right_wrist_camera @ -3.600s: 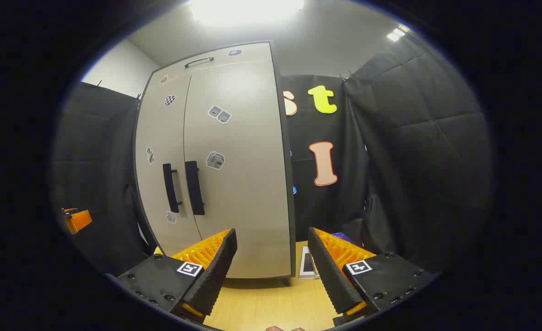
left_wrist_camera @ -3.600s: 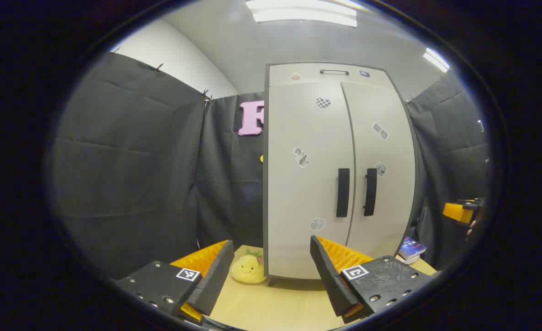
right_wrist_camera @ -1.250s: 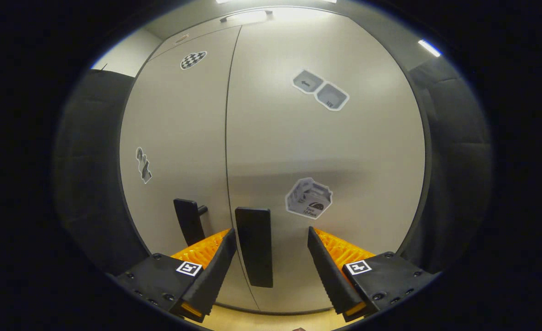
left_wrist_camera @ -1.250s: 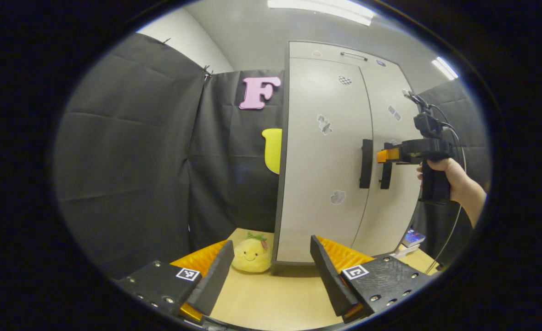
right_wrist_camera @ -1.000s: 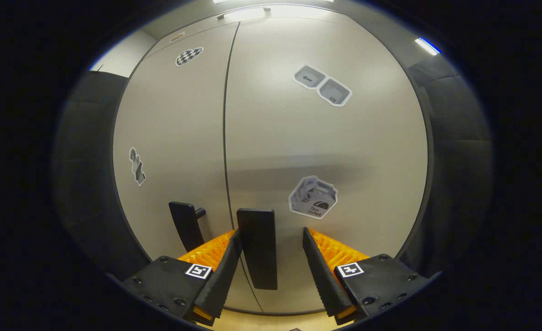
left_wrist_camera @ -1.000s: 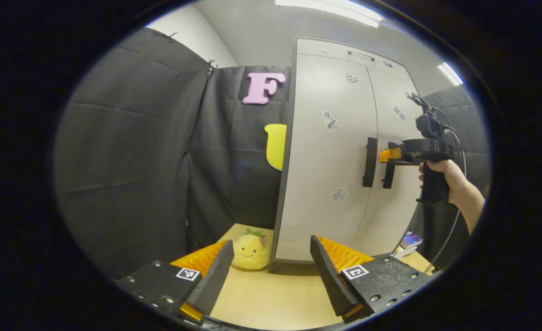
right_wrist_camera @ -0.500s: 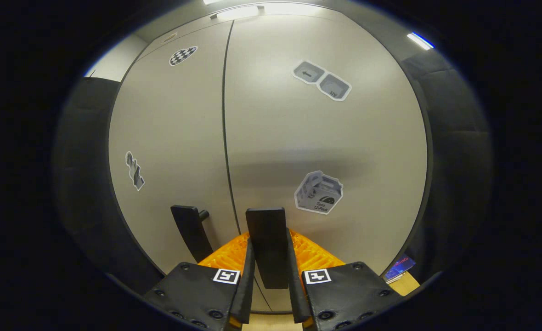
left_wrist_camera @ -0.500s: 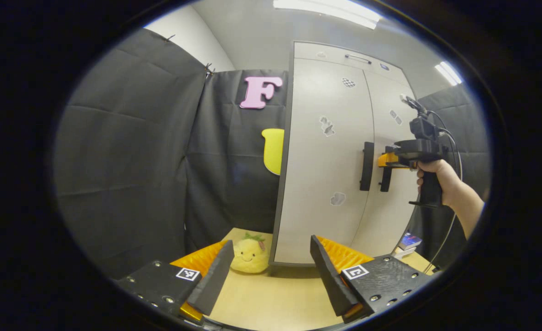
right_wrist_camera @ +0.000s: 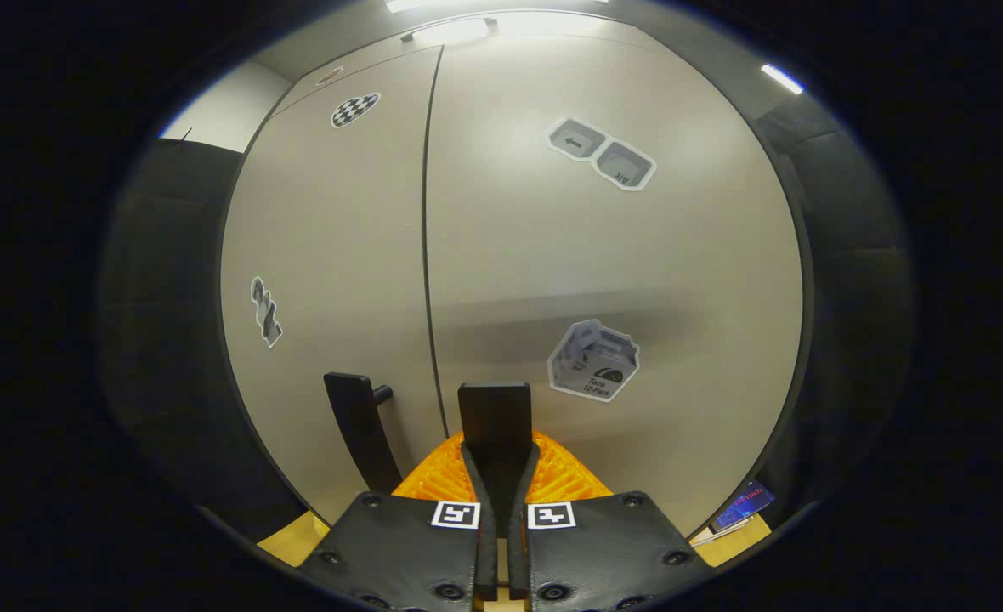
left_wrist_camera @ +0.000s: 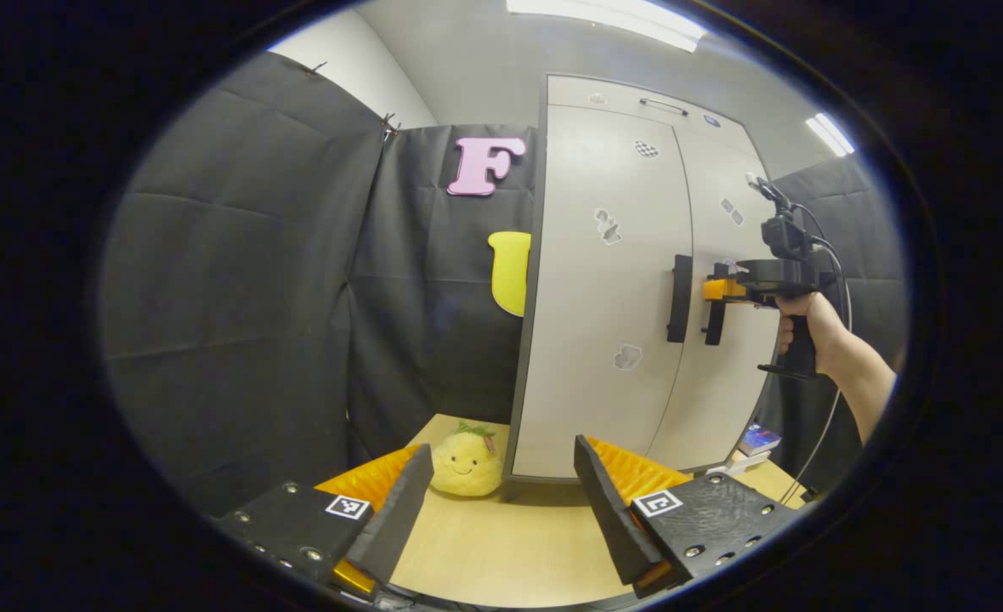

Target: Open the right door of the double-door shoe cabinet with the right hand, and open the left door with the left hand.

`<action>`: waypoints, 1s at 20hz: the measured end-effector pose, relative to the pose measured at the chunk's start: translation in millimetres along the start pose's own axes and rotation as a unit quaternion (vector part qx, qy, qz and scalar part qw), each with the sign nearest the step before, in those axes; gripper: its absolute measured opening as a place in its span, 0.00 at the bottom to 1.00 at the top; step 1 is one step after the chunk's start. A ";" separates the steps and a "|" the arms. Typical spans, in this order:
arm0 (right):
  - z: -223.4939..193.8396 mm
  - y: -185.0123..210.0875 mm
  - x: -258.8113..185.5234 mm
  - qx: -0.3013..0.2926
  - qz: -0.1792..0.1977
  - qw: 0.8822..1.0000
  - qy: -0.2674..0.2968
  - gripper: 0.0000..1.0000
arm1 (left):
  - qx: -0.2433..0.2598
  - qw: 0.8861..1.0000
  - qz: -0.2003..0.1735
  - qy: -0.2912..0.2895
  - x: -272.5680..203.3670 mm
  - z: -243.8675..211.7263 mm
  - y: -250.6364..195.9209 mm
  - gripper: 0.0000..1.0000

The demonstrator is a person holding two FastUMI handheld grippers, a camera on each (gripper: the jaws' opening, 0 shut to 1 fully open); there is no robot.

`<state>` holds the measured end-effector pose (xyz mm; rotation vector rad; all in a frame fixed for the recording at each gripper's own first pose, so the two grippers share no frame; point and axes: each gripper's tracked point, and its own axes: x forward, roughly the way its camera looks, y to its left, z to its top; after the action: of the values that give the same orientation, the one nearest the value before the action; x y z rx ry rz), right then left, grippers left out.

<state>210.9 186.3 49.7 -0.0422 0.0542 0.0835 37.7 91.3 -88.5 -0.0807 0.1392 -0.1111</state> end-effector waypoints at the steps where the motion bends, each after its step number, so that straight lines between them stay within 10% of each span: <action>1: -1.1 0.6 0.9 0.000 0.004 1.000 0.004 0.06 | 0.000 1.000 -0.001 0.002 0.5 -0.2 -1.7 0.96; 20: -6.9 -11.7 -44.6 0.010 0.047 0.999 0.016 0.06 | -0.044 0.998 -0.004 0.045 -41.2 -23.8 -59.6 0.96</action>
<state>167.2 170.7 45.8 -0.0207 0.0885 0.1765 -12.5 35.3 -101.2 -0.1653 0.2331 -0.1175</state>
